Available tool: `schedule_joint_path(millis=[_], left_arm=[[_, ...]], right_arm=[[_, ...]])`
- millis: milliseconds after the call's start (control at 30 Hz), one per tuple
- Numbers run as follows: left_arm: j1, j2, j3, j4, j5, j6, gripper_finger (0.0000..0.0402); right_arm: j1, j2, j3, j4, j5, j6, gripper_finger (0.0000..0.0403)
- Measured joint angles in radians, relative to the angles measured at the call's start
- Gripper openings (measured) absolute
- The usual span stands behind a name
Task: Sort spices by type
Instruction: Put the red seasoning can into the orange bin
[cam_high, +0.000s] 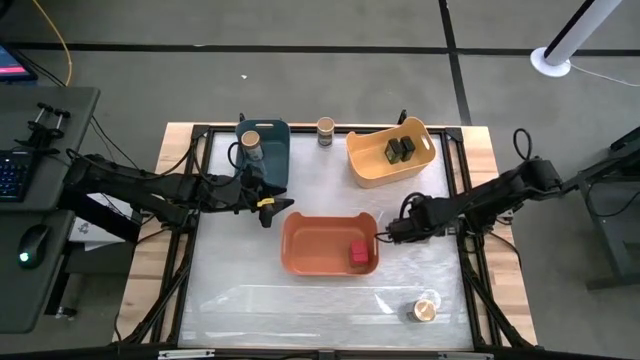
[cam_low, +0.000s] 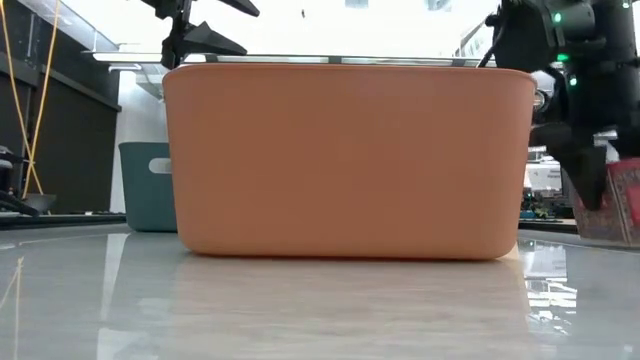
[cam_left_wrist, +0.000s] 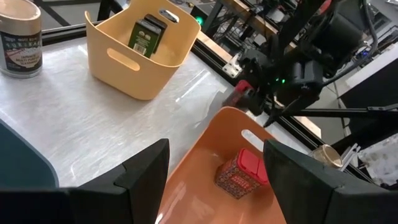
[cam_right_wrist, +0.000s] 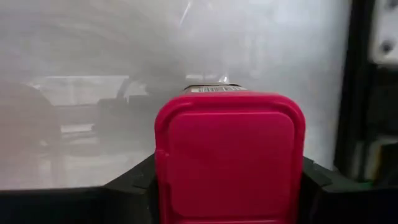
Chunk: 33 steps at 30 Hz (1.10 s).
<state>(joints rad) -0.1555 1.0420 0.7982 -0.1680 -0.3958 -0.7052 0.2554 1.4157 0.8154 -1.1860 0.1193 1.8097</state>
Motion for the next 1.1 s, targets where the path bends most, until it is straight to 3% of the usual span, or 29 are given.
schedule_joint_path(millis=[133, 233, 300, 400, 533, 633, 867, 1100], left_arm=[[0.000, 0.000, 0.000, 0.000, 0.000, 0.000, 0.0245], [0.000, 0.000, 0.000, 0.000, 0.000, 0.000, 0.0245], [0.000, 0.000, 0.000, 0.000, 0.000, 0.000, 0.0245], [0.000, 0.000, 0.000, 0.000, 0.000, 0.000, 0.0245], [-0.002, 0.000, 0.000, 0.000, 0.000, -0.009, 0.0245], [-0.008, 0.000, 0.000, 0.000, 0.001, -0.024, 0.0245], [-0.032, 0.000, 0.000, -0.005, 0.002, -0.047, 0.0245], [-0.055, 0.000, 0.000, -0.017, 0.001, -0.065, 0.0245]], right_arm=[[0.000, -0.002, 0.123, -0.132, 0.083, -0.110, 0.0197], [0.000, -0.003, 0.258, -0.172, 0.206, -0.251, 0.0197], [0.000, -0.003, 0.354, -0.119, 0.291, -0.386, 0.0197], [-0.001, -0.004, 0.461, 0.112, 0.340, -0.694, 0.0197], [0.001, 0.018, 0.531, 0.476, 0.216, -1.083, 0.0197], [0.005, 0.081, 0.572, 0.576, 0.096, -1.294, 0.0197], [0.016, 0.307, 0.724, 0.463, 0.000, -1.658, 0.0198], [0.013, 0.516, 0.977, 0.110, -0.012, -2.008, 0.0207]])
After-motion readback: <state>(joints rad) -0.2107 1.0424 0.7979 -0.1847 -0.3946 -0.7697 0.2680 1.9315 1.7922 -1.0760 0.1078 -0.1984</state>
